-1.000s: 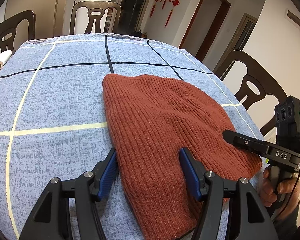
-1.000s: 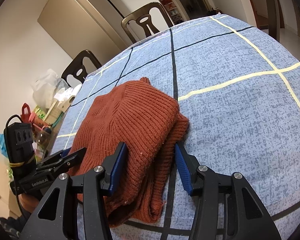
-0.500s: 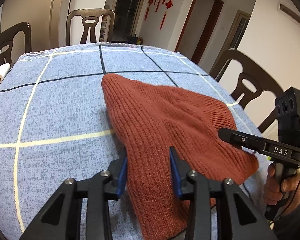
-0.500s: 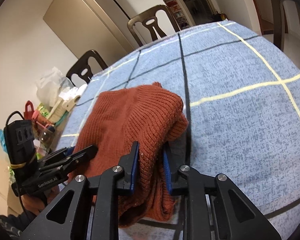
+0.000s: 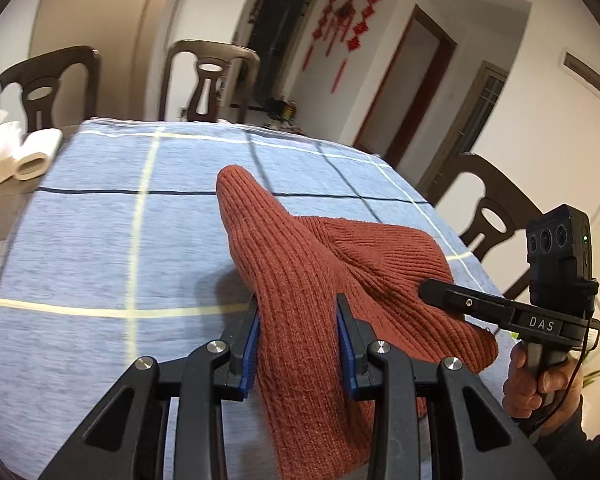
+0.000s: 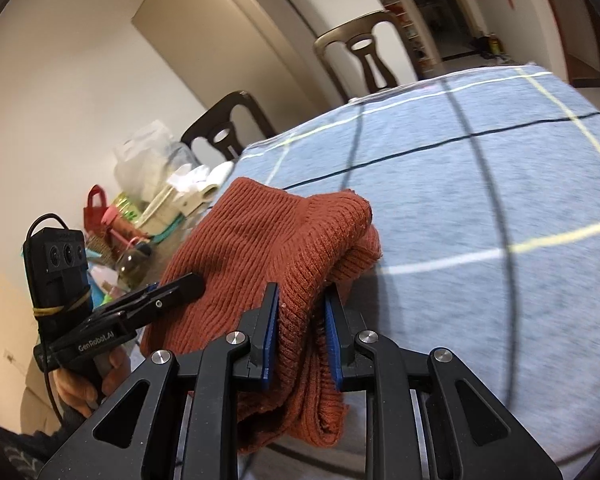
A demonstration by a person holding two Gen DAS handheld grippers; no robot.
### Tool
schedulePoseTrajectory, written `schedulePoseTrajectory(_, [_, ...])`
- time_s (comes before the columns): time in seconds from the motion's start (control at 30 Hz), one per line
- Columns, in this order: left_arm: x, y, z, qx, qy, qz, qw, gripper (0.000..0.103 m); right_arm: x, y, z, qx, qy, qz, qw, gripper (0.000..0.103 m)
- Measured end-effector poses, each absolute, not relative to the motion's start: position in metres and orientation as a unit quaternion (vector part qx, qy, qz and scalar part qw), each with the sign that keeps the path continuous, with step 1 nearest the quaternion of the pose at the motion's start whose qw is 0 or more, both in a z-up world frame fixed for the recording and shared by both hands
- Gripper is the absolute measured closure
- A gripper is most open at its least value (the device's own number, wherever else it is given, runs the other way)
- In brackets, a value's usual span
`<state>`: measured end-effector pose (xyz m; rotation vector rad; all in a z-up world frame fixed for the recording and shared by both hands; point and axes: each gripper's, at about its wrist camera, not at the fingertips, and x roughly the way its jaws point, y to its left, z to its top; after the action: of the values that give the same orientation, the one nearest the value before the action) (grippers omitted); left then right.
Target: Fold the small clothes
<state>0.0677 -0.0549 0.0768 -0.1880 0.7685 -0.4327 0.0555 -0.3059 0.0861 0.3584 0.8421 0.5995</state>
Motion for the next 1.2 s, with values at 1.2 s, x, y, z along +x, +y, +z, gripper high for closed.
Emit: schedulePoseTrajectory(1.2, [0.053, -0.005, 0.057, -0.077, 0.378, -0.143, 0.912, 0.063, 0.075, -0.247, 0.081, 0.037, 0.407, 0.288, 0.866, 0.077])
